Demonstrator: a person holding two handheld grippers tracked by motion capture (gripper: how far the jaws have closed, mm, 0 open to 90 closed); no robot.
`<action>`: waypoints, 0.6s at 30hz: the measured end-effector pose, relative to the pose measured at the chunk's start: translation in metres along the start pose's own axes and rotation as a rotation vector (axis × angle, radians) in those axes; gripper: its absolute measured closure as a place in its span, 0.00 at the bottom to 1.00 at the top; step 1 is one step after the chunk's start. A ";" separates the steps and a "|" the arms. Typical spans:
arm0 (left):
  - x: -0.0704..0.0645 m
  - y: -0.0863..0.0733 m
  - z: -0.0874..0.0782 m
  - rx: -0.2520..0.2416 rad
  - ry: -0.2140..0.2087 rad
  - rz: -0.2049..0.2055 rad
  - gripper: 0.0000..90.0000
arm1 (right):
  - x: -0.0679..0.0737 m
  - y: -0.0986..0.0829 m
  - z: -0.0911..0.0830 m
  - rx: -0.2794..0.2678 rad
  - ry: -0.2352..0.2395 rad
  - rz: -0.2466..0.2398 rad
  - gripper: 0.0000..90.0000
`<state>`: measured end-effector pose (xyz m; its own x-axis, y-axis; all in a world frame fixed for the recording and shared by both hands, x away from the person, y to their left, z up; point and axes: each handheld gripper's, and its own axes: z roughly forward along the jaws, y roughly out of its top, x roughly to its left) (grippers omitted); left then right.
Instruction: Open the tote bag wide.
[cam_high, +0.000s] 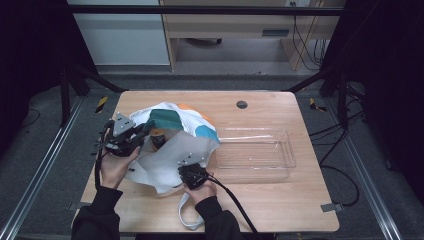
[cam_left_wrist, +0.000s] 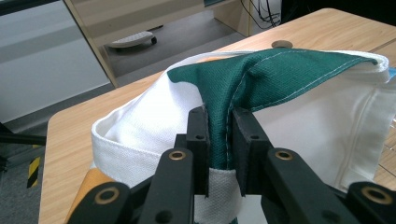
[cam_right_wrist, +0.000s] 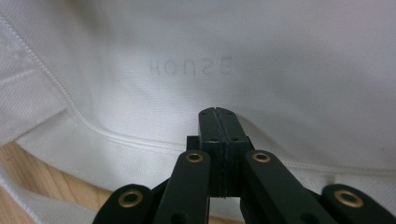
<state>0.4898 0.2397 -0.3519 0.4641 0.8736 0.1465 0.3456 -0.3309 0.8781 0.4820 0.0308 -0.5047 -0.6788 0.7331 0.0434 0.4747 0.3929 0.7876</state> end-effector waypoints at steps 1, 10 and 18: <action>0.000 0.001 0.000 -0.004 0.001 -0.003 0.87 | -0.001 0.000 0.001 0.004 0.000 0.002 1.00; 0.006 0.011 -0.002 -0.023 0.007 -0.027 0.87 | 0.000 -0.001 0.003 0.012 -0.008 -0.010 1.00; 0.015 0.020 0.001 -0.032 0.023 -0.057 0.87 | 0.002 -0.002 0.003 0.023 -0.015 -0.005 1.00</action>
<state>0.5048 0.2457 -0.3325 0.4256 0.8986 0.1063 0.3445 -0.2695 0.8993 0.4811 0.0330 -0.5076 -0.6731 0.7390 0.0299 0.4840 0.4096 0.7733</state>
